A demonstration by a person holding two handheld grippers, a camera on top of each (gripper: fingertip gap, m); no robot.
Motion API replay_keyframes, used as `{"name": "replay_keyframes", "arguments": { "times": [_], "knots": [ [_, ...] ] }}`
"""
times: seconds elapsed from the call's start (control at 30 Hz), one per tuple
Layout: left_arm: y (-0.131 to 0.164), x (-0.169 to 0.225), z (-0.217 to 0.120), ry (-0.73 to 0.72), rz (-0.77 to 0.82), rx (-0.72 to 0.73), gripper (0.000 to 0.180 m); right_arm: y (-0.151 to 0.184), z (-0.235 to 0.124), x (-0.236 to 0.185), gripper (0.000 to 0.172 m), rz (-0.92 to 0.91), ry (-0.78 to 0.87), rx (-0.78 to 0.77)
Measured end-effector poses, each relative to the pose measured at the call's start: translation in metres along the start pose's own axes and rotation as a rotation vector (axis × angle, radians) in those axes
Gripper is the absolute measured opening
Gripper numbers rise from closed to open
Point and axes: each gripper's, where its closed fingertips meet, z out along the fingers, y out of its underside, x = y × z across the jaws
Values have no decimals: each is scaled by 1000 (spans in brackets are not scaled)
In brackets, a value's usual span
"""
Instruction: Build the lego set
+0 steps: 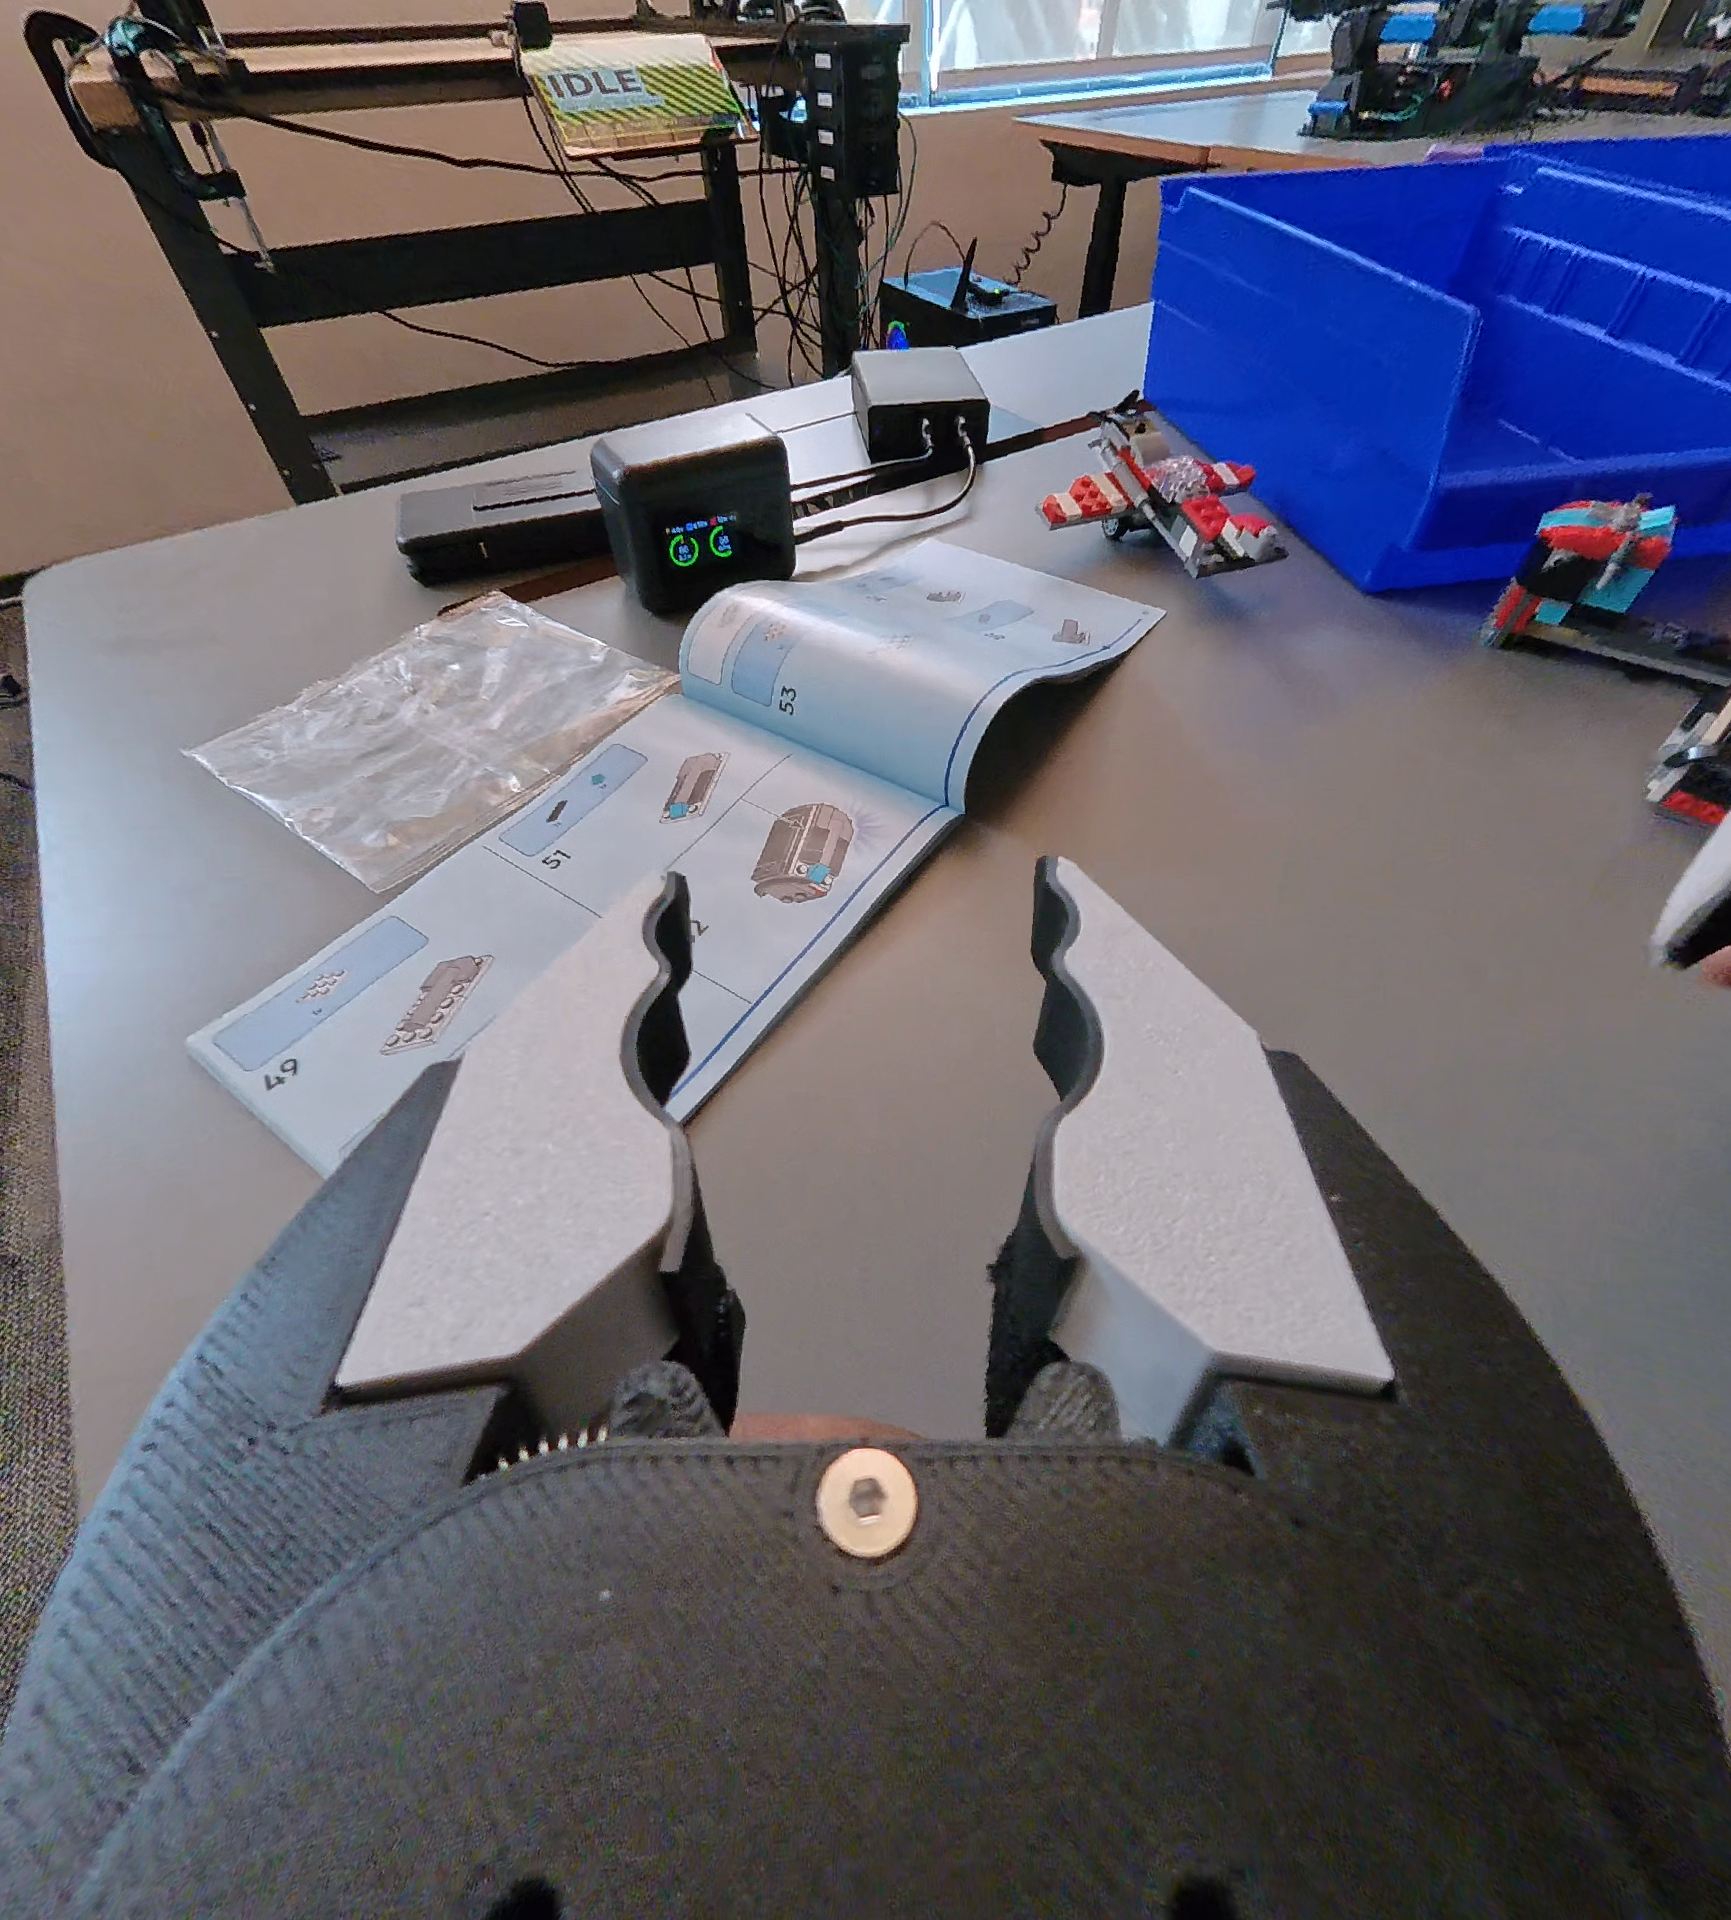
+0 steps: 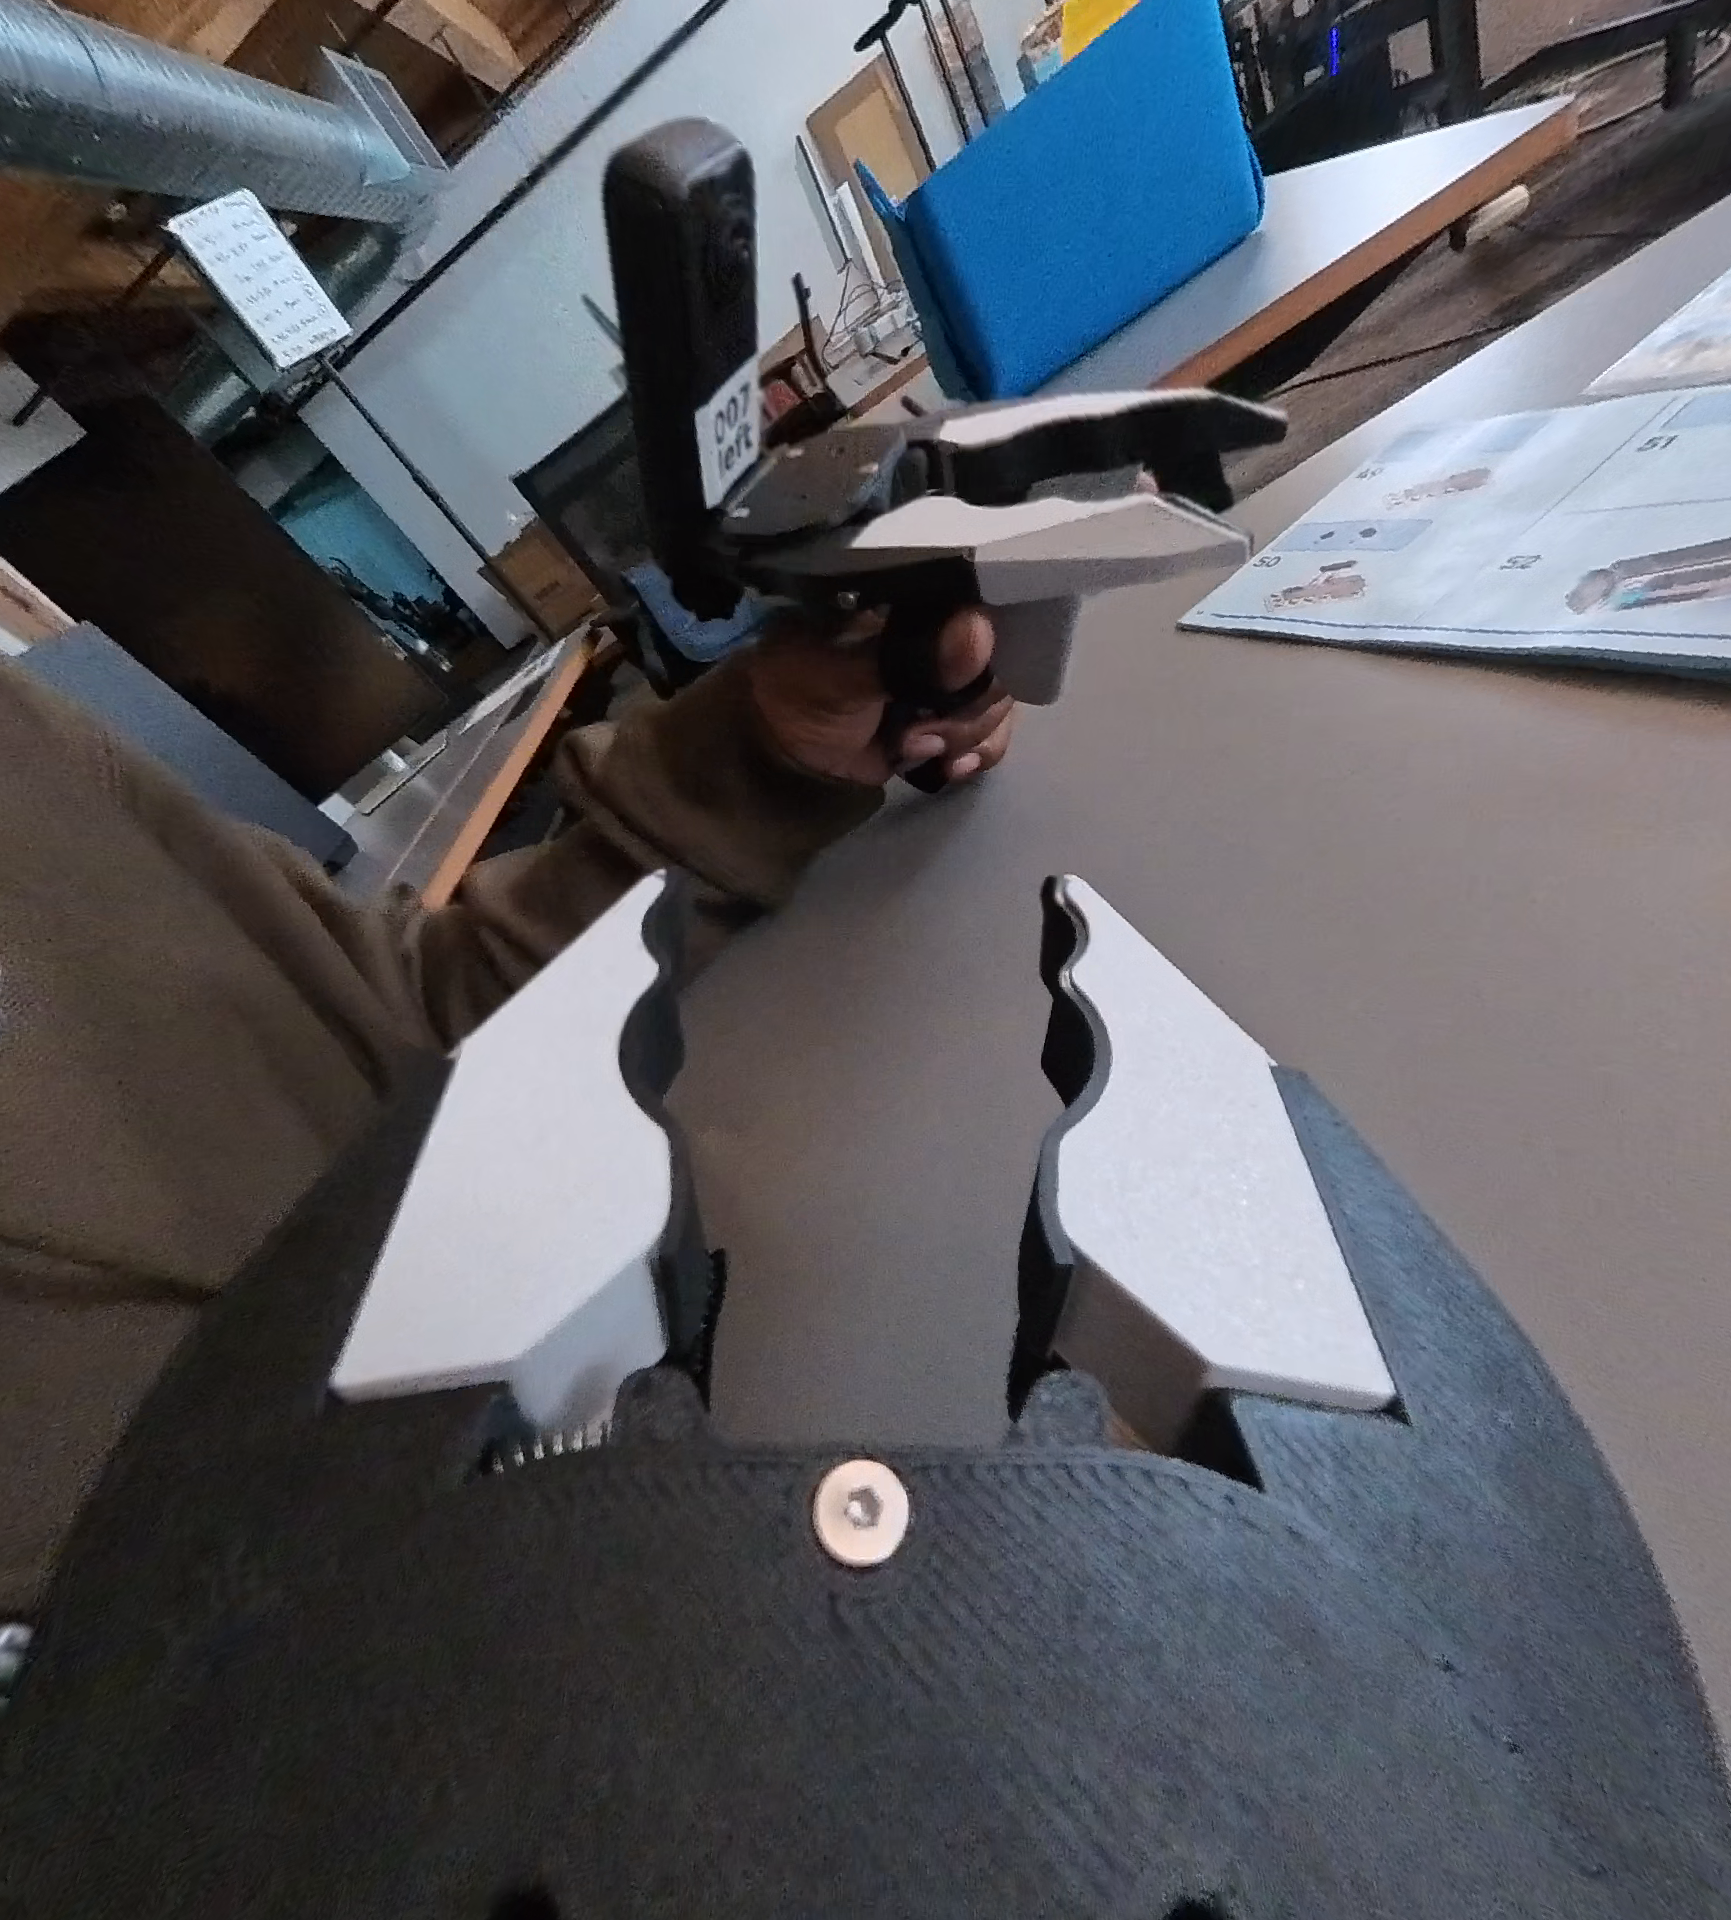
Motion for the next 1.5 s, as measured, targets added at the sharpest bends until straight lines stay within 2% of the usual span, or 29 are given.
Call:
{"name": "replay_keyframes", "arguments": {
  "times": [0.4,0.57,0.67,0.8,0.97,1.1,1.27,1.4,1.5],
  "knots": [
    [0,3,3,31,-2,19,62,-1,-103,-9,66,-192,38,56],
    [5,6,7,48,8,-17,63,-4,-161,1,65,-240,121,89],
    [8,7,12,11,34,-45,63,-3,-197,10,65,-251,193,112],
    [3,33,25,30,16,-44,63,4,-244,18,64,-238,275,171],
    [9,63,44,15,100,-121,63,8,-311,20,62,-251,379,277],
    [15,67,49,-13,158,-173,63,12,-376,18,60,-297,469,319],
    [19,63,52,-16,119,-205,62,17,-473,19,58,-437,680,215],
    [21,62,57,-8,94,-228,62,-10,-576,27,52,-535,906,40],
    [22,63,62,-3,102,-244,61,-39,-647,56,49,-454,983,-83]
  ]
}}
